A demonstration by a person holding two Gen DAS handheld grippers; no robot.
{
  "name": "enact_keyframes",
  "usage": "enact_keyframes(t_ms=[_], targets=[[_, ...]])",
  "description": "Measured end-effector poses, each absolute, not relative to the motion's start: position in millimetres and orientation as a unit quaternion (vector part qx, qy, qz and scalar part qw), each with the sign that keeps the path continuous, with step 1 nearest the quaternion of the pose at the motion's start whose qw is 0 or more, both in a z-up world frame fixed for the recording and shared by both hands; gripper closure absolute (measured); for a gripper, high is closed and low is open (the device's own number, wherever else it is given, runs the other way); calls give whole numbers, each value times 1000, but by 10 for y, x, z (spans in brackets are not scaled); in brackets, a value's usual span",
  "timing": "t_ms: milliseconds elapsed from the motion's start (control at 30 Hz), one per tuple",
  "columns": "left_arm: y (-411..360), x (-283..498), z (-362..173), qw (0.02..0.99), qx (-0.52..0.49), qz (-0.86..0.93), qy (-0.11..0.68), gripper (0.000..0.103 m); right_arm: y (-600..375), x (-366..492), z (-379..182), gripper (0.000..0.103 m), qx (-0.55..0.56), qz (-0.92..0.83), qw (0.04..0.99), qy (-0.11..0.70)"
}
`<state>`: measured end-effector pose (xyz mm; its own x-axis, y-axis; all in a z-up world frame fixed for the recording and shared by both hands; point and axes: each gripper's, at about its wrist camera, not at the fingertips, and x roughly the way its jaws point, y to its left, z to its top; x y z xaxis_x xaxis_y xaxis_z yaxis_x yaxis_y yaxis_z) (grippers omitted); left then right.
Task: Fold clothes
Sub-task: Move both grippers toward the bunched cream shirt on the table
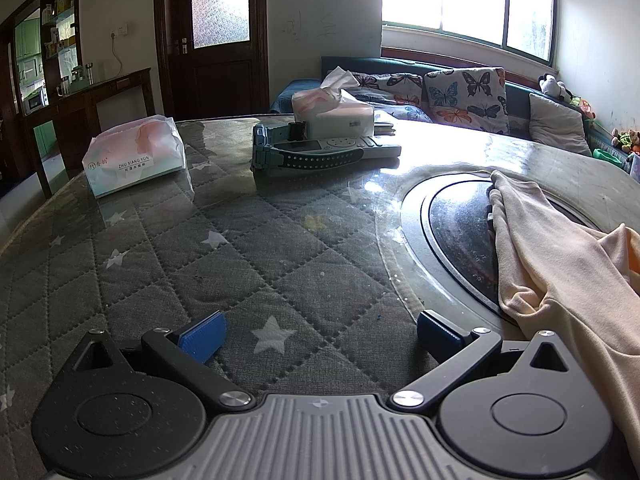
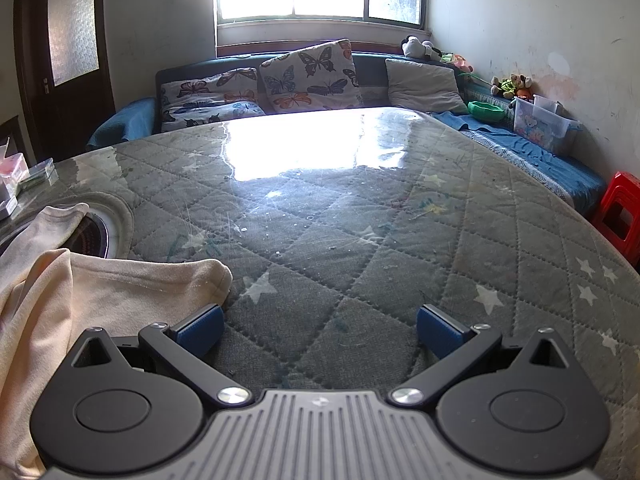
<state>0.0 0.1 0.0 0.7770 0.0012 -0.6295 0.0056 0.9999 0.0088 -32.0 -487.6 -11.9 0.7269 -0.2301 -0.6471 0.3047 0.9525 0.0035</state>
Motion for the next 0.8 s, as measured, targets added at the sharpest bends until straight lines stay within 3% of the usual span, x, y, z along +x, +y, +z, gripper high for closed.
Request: enact_keyframes(t_ms=[800], targets=[[-288,-275,94,930,4,44,365,0,-4844,-515,-64,0,42,-123,930,344]])
